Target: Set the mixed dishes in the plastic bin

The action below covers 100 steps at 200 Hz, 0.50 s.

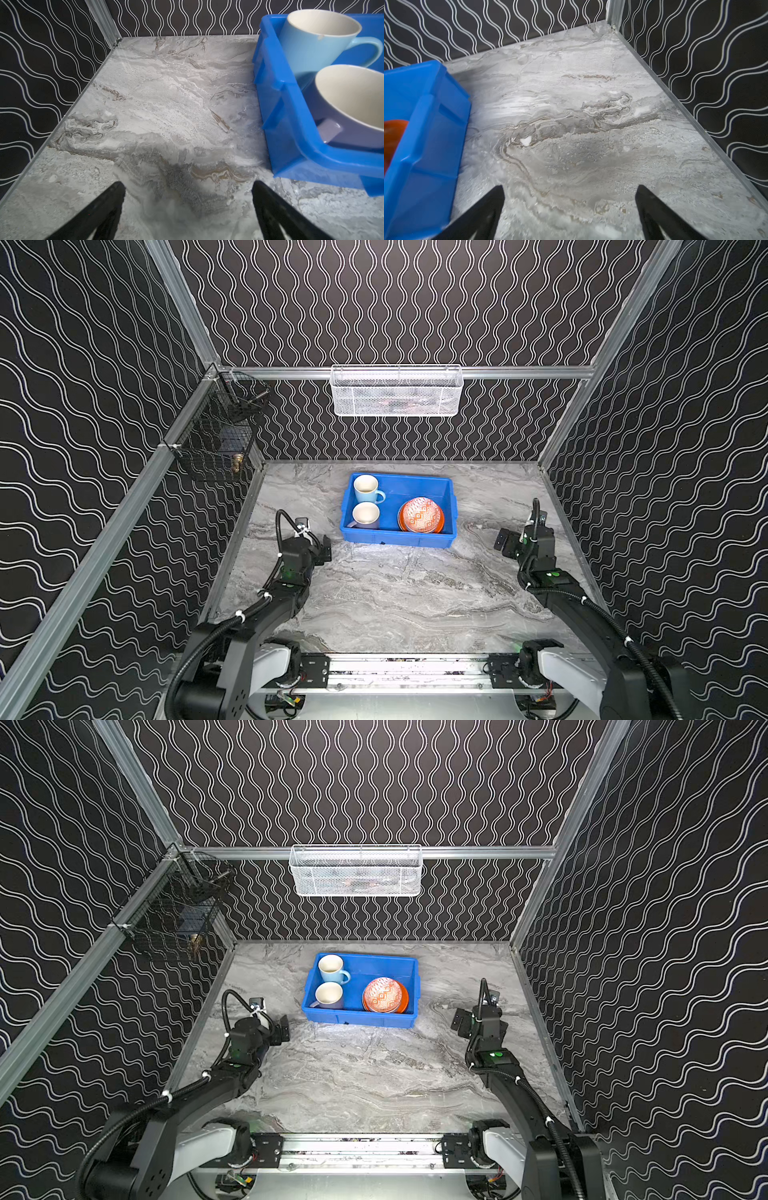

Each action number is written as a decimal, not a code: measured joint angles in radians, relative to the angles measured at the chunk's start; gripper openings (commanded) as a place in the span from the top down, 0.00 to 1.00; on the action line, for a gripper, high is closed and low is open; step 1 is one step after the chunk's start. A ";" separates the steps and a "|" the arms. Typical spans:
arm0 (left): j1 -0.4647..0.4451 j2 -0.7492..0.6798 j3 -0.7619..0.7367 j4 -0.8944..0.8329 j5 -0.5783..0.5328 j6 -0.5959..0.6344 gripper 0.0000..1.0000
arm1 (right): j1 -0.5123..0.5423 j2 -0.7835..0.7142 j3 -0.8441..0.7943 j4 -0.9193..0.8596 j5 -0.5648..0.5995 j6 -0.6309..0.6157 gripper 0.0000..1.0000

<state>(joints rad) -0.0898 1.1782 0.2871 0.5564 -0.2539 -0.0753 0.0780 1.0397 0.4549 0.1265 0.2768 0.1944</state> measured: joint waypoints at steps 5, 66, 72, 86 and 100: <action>0.001 0.010 -0.008 0.032 0.000 0.000 0.01 | -0.005 0.006 -0.016 0.035 -0.006 -0.001 0.01; 0.003 0.195 -0.040 0.283 0.000 0.002 0.02 | -0.039 0.181 -0.136 0.402 -0.041 -0.027 0.01; 0.006 0.216 -0.039 0.305 -0.001 0.003 0.02 | -0.039 0.206 -0.141 0.438 -0.050 -0.032 0.01; 0.020 0.269 -0.033 0.365 0.002 0.006 0.02 | -0.040 0.262 -0.148 0.518 -0.050 -0.047 0.01; 0.036 0.338 -0.029 0.448 0.019 0.006 0.02 | -0.042 0.306 -0.140 0.560 -0.054 -0.062 0.01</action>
<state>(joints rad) -0.0540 1.5158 0.2577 1.0042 -0.2344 -0.0696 0.0364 1.3453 0.3145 0.6865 0.2230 0.1322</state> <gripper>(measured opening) 0.984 0.991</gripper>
